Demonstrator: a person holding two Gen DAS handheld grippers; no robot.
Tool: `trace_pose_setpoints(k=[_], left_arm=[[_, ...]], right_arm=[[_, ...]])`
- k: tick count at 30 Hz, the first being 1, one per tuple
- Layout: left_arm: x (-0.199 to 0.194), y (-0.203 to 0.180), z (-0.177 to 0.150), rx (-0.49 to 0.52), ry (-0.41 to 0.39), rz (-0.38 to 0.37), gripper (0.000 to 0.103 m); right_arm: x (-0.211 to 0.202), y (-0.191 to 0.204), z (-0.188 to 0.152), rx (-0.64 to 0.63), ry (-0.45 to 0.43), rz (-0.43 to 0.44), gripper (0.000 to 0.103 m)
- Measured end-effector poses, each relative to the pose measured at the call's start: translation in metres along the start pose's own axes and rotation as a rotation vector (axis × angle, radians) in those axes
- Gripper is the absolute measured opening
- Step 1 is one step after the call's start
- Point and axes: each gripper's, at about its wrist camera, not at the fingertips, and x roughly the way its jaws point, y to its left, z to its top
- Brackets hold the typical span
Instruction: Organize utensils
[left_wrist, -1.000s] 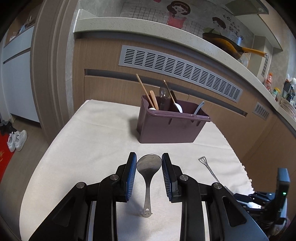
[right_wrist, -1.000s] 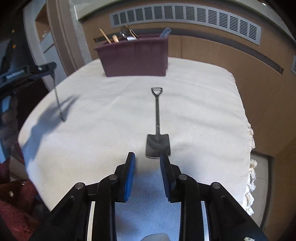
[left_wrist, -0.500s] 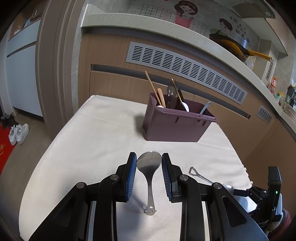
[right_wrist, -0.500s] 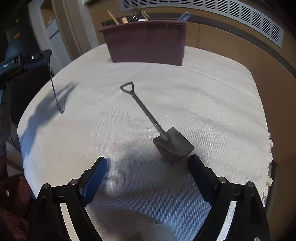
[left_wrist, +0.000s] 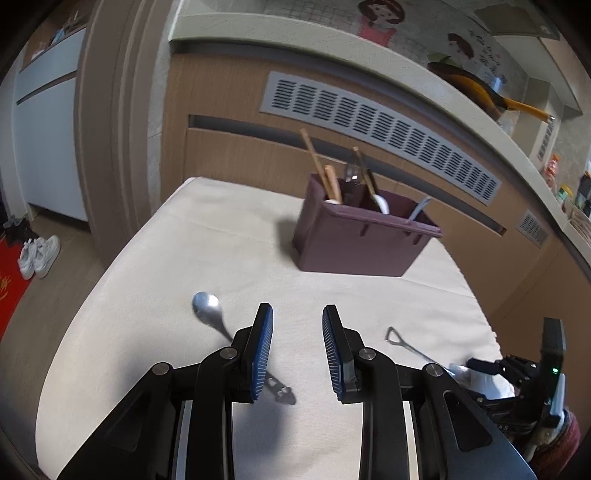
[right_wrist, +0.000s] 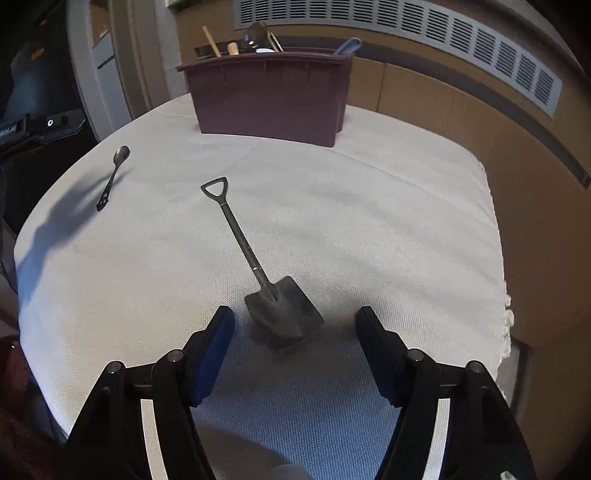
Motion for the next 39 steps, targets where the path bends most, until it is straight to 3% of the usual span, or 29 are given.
trace_pose_setpoints(k=[2, 3, 10, 17, 22, 25, 27, 30, 37, 39], left_arm=[[0.004, 0.008, -0.001, -0.028, 0.021, 0.032, 0.029], [0.006, 0.014, -0.003, -0.048, 0.036, 0.047, 0.029], [0.026, 0.059, -0.014, -0.240, 0.137, 0.091, 0.029], [0.063, 0.072, -0.009, -0.306, 0.203, 0.118, 0.029], [0.100, 0.060, 0.011, -0.213, 0.219, 0.186, 0.030], [0.119, 0.036, 0.018, -0.108, 0.246, 0.145, 0.030], [0.128, 0.013, 0.016, 0.015, 0.262, 0.113, 0.030], [0.128, -0.003, 0.009, 0.117, 0.275, 0.073, 0.030], [0.119, 0.001, 0.003, 0.217, 0.324, -0.001, 0.033], [0.118, -0.002, 0.002, 0.258, 0.338, -0.006, 0.033]], right_arm=[[-0.005, 0.006, 0.003, -0.016, -0.001, -0.006, 0.026], [-0.010, 0.009, 0.005, -0.022, -0.016, -0.028, 0.009], [-0.057, 0.011, 0.040, -0.010, -0.167, -0.040, 0.005], [-0.047, 0.019, 0.052, -0.034, -0.147, 0.030, 0.004], [-0.029, 0.015, 0.044, -0.005, -0.087, 0.096, 0.007], [-0.017, 0.020, 0.046, -0.041, -0.062, 0.133, 0.017], [-0.006, 0.028, 0.054, -0.092, -0.040, 0.162, 0.025], [0.014, 0.043, 0.072, -0.173, -0.014, 0.192, 0.025], [0.062, 0.063, 0.104, -0.300, 0.084, 0.220, 0.025], [0.066, 0.067, 0.105, -0.333, 0.065, 0.217, 0.031]])
